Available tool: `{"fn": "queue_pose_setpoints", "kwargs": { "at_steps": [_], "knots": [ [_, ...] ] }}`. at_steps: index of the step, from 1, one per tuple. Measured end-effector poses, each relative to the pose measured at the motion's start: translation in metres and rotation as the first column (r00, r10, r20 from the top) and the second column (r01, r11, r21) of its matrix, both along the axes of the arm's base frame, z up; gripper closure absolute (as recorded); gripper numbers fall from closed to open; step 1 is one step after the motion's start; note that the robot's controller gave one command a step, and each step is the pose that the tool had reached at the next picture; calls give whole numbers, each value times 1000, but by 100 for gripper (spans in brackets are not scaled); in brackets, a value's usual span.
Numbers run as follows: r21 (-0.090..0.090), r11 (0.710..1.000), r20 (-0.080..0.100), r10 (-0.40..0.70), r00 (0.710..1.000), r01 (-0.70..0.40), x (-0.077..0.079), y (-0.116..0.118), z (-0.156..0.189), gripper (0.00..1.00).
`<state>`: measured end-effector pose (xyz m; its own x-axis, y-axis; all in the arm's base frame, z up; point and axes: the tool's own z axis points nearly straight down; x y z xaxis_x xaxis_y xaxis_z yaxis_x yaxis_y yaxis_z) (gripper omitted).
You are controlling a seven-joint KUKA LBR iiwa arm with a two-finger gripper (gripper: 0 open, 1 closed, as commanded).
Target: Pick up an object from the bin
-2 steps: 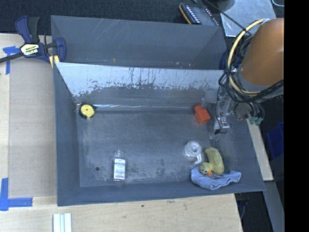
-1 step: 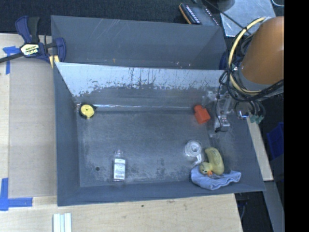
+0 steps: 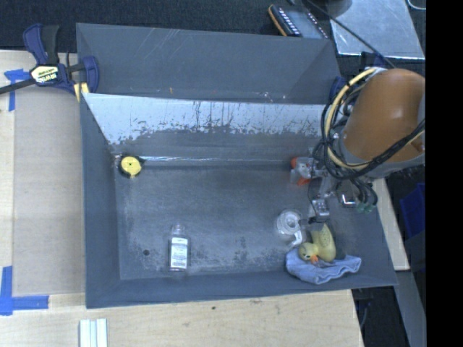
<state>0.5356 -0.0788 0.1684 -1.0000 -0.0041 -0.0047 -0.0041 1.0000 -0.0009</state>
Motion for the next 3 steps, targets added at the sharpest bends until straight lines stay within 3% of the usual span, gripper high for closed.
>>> {"fn": "queue_pose_setpoints", "kwargs": {
  "at_steps": [1, 2, 3],
  "knots": [
    [1, 987, -1, -164, 987, 164, -4, -25, -24, 0],
    [-1, 1000, 5, 24, 1000, -24, -16, -14, -87, 0],
    [18, 977, -9, -212, 977, 212, -27, -49, -68, 0]
  ]
}}
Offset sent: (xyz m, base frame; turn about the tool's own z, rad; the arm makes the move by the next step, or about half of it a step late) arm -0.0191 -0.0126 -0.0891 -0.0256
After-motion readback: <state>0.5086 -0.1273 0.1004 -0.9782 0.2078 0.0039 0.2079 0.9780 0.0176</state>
